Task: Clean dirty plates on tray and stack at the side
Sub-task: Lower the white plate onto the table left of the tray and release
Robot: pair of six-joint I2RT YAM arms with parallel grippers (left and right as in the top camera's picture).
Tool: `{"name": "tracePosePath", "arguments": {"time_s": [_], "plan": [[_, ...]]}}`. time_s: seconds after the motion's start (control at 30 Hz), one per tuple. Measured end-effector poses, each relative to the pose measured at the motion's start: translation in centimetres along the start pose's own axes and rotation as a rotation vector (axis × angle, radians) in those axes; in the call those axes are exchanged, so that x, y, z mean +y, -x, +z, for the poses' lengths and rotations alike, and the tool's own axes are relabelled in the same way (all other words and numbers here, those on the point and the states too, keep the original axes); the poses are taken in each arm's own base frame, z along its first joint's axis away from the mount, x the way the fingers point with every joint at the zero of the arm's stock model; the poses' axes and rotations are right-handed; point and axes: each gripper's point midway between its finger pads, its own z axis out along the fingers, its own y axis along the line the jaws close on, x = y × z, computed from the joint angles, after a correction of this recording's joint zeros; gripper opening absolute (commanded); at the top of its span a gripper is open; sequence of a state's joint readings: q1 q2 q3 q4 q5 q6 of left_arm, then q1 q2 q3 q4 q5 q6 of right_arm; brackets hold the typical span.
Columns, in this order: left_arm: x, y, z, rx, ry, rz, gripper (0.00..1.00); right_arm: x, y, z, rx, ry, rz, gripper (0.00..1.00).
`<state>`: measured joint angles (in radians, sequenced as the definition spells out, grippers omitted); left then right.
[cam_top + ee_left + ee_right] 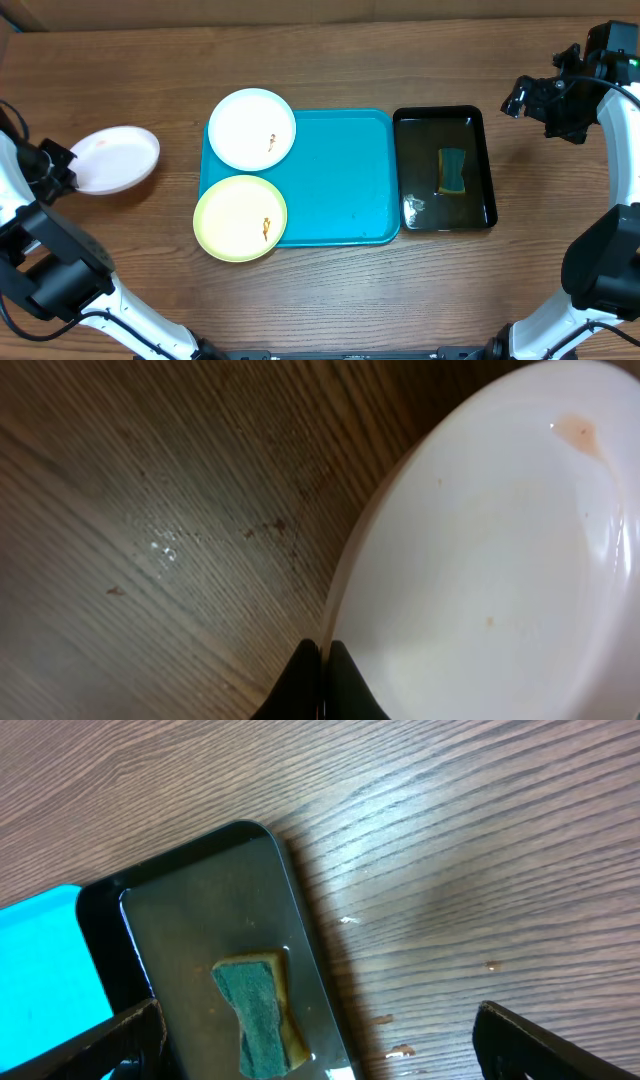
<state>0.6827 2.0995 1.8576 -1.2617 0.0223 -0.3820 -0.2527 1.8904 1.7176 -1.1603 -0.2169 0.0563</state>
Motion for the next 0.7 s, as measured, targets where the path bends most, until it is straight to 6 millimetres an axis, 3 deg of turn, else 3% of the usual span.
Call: {"name": "tracePosePath", "arguments": {"time_s": [0.2,0.47,0.53,0.57,0.63,0.67,0.7], "plan": [[-0.5,-0.4,3.6,-0.018,0.010,0.051,0.04,0.0,0.0,0.0,0.001,0.000,0.000,1.00],[-2.3,-2.5,5.2,0.014,0.017,0.152,0.07,0.0,0.0,0.0,0.001,0.000,0.000,1.00],[-3.0,-3.0,5.2,0.019,0.018,0.187,0.21,0.0,0.0,0.0,0.000,0.000,0.000,1.00],[-3.4,-3.4,5.2,0.026,0.021,0.206,0.35,0.0,0.0,0.0,0.000,0.000,0.000,1.00],[-3.9,-4.0,5.2,0.037,0.024,0.235,0.75,0.0,0.0,0.0,0.000,0.000,0.000,1.00],[-4.0,-4.2,5.2,0.041,0.025,0.240,0.82,0.0,0.0,0.0,0.000,0.000,0.000,1.00],[-4.3,-4.6,5.2,0.048,0.027,0.251,0.83,0.0,0.0,0.0,0.000,0.000,-0.001,1.00]]}}
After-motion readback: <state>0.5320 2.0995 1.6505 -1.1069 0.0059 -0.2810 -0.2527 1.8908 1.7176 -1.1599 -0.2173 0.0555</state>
